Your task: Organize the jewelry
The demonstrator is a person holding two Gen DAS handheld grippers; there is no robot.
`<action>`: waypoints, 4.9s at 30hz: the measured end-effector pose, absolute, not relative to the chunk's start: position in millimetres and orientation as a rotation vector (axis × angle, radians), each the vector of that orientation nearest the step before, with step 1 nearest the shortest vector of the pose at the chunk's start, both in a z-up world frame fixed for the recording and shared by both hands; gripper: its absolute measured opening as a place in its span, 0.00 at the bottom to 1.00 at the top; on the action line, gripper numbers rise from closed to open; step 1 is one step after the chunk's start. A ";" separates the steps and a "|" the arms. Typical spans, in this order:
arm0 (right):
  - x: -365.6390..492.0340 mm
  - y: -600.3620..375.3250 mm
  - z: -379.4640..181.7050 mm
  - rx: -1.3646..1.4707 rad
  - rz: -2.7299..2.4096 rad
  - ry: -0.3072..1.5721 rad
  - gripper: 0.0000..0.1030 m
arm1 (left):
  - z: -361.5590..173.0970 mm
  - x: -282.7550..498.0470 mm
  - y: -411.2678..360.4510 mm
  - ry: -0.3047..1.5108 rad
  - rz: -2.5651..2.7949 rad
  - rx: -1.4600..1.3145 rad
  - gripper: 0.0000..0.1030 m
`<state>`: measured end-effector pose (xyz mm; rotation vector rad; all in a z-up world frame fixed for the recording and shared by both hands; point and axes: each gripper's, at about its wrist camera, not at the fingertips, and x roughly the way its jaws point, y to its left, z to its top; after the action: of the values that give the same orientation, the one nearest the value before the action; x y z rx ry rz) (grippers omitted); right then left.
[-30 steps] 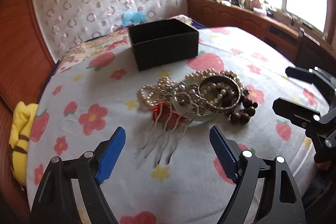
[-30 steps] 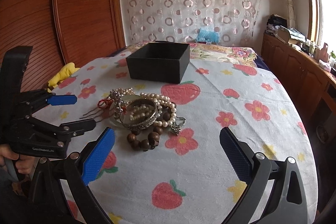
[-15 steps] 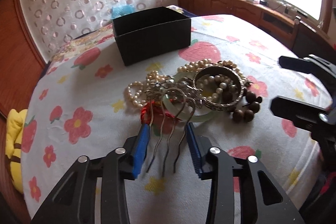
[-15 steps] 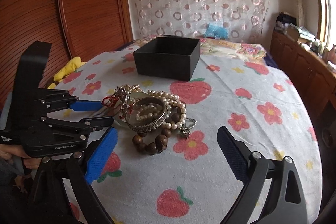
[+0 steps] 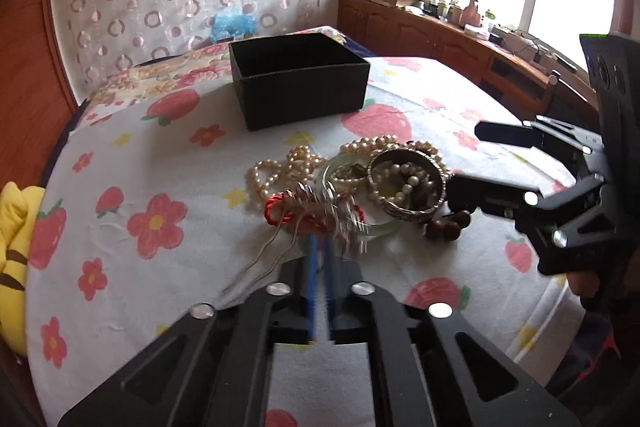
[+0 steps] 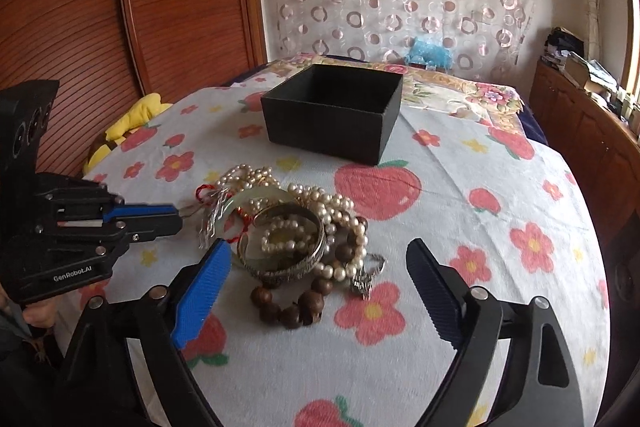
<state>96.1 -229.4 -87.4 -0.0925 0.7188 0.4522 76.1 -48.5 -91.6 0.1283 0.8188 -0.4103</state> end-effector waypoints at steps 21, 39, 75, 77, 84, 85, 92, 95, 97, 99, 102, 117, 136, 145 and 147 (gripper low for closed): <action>125.9 -206.9 -102.2 -0.193 0.511 0.818 0.18 | -91.8 67.0 -58.2 0.816 -0.422 0.130 0.33; 131.8 -208.2 -104.1 -0.199 0.522 0.840 0.20 | -85.9 62.3 -56.2 0.776 -0.381 0.174 0.15; 198.9 -230.4 -35.7 -0.148 0.478 0.674 0.05 | 15.2 96.5 -14.6 0.550 -0.347 0.063 0.05; 214.6 -230.8 -34.0 -0.139 0.479 0.671 0.05 | 22.1 109.6 -17.0 0.541 -0.343 0.070 0.05; 262.0 -222.7 -45.2 -0.120 0.508 0.692 0.05 | 38.6 161.0 -28.0 0.529 -0.339 0.085 0.05; 265.6 -221.2 -48.0 -0.119 0.514 0.697 0.05 | 41.0 170.0 -31.2 0.527 -0.341 0.088 0.05; 275.8 -221.3 -61.0 -0.113 0.564 0.717 0.12 | 41.2 220.2 -52.1 0.539 -0.360 0.098 0.05; 272.7 -229.7 -55.1 -0.114 0.561 0.701 0.15 | 34.0 235.2 -60.8 0.550 -0.368 0.105 0.05; 272.5 -237.0 -51.5 -0.111 0.555 0.689 0.19 | 29.3 243.1 -67.0 0.557 -0.373 0.108 0.05; 271.5 -247.3 -48.2 -0.097 0.542 0.679 0.26 | 25.4 249.5 -74.0 0.560 -0.378 0.115 0.05; 271.3 -260.1 -47.1 -0.088 0.519 0.673 0.28 | 13.9 260.1 -81.5 0.579 -0.386 0.127 0.05; 263.5 -278.5 -51.5 -0.083 0.502 0.671 0.28 | -7.9 269.4 -92.1 0.639 -0.415 0.092 0.06; 172.5 -272.3 -69.6 -0.057 0.474 0.713 0.28 | -27.0 161.9 -46.8 0.653 -0.365 0.105 0.14; 139.8 -261.0 -88.9 -0.051 0.479 0.772 0.28 | -52.3 113.6 -29.0 0.682 -0.363 0.084 0.15; 136.2 -256.3 -93.0 -0.050 0.487 0.783 0.28 | -55.8 107.7 -25.9 0.687 -0.361 0.076 0.16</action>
<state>136.2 -256.3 -93.0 -0.0498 0.7825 0.4874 107.7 -25.9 -55.8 0.0762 0.6871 -0.3611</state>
